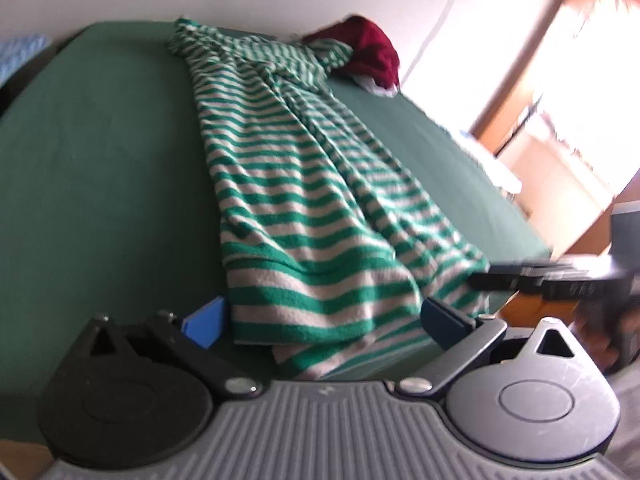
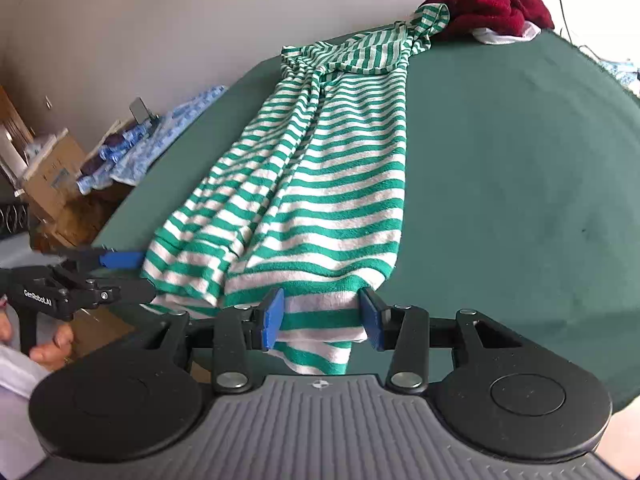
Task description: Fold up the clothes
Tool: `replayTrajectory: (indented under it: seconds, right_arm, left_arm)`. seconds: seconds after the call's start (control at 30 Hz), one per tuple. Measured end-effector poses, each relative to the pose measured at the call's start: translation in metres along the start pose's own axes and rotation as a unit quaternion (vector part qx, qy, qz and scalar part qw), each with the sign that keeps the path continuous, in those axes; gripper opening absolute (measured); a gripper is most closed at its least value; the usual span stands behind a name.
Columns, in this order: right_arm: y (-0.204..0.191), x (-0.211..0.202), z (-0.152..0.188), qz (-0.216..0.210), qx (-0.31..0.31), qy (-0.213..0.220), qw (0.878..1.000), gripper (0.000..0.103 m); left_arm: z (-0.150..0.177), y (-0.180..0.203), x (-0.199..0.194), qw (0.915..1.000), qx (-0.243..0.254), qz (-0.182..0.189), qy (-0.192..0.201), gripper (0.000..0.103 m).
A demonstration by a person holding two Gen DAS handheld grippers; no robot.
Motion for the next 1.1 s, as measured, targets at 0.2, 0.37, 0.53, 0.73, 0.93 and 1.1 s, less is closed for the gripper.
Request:
replayTrajectory:
  seconds: [0.2, 0.37, 0.53, 0.73, 0.93, 1.1]
  right_arm:
    - [0.001, 0.001, -0.001, -0.01, -0.01, 0.002, 1.0, 0.041]
    - [0.005, 0.0, 0.0, -0.004, -0.018, 0.003, 1.0, 0.029]
    - [0.003, 0.001, 0.0, -0.002, -0.044, 0.007, 0.999, 0.028]
    - [0.005, 0.001, 0.0, -0.002, -0.042, 0.007, 0.999, 0.026]
    - [0.004, 0.002, -0.001, 0.002, -0.036, 0.003, 0.999, 0.027]
    - [0.006, 0.005, -0.007, -0.003, 0.0, -0.025, 1.0, 0.018]
  left_arm:
    - [-0.003, -0.003, -0.003, 0.9994, -0.025, 0.013, 0.019, 0.102]
    - [-0.003, 0.0, 0.001, 0.9991, -0.033, 0.006, 0.028, 0.1]
    - [0.003, 0.007, -0.001, 0.9993, -0.025, -0.009, 0.028, 0.067]
    - [0.006, -0.028, -0.018, 0.9908, -0.12, -0.003, 0.062, 0.014]
    - [0.0, -0.018, -0.015, 0.9948, -0.093, -0.026, 0.035, 0.008]
    - [-0.015, -0.007, -0.022, 0.9979, -0.06, -0.023, 0.008, 0.007]
Point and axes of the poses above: each gripper's, at about its wrist camera, not at the fingertips, and x roughly the way its jaws point, y to its right, z to its underside, the point moved 6 cm from there along x, roughly the way its jaws point, and after that the axes turned 12 degrees about z, right-handed, at the moved point
